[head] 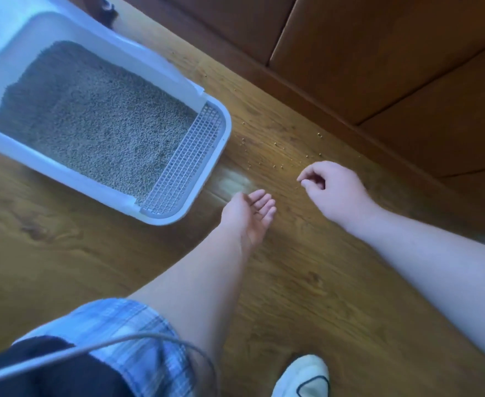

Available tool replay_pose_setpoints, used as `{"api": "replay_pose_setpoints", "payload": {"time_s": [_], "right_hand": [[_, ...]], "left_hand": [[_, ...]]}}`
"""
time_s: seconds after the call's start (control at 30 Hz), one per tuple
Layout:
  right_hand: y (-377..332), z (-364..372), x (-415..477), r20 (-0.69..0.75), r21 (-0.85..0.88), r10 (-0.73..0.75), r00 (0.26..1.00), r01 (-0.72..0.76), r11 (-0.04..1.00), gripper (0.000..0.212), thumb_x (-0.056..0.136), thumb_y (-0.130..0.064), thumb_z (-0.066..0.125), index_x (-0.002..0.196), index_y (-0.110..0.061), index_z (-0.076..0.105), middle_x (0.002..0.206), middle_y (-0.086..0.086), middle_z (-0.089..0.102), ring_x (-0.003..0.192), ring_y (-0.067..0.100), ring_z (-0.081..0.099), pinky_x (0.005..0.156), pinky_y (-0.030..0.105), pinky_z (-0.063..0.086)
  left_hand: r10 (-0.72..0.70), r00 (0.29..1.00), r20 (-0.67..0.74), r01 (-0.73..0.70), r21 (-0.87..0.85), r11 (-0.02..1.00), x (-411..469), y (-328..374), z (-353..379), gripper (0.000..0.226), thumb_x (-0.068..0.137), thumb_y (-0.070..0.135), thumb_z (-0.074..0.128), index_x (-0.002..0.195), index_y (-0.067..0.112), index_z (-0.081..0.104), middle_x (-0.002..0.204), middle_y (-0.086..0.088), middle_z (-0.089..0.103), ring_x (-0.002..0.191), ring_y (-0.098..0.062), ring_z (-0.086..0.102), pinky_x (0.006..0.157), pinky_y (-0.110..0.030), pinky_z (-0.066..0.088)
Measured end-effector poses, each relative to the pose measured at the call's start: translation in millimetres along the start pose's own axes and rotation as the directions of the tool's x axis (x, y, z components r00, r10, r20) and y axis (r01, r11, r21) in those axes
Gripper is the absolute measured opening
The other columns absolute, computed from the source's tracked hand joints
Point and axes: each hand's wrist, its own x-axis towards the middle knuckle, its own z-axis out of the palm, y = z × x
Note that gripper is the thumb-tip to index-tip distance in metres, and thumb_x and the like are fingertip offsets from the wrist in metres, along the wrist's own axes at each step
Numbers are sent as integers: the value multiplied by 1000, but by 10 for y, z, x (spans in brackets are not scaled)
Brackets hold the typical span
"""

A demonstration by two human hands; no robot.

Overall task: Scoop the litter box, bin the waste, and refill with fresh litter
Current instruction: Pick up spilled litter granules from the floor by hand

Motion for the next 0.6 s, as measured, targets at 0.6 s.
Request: {"api": "replay_pose_setpoints", "payload": {"time_s": [0.6], "right_hand": [[493,559,1128,2,-10,223,975,-223,975,17,91,-13,54,79,-23,62,89,-3,64,79,22,61,63,29,48]], "left_hand": [[83,994,70,-77,-78,994,82,305,27,38,102,16,28,106,-3,61,107,-19,65,96,-28,65,83,-36,55]]}}
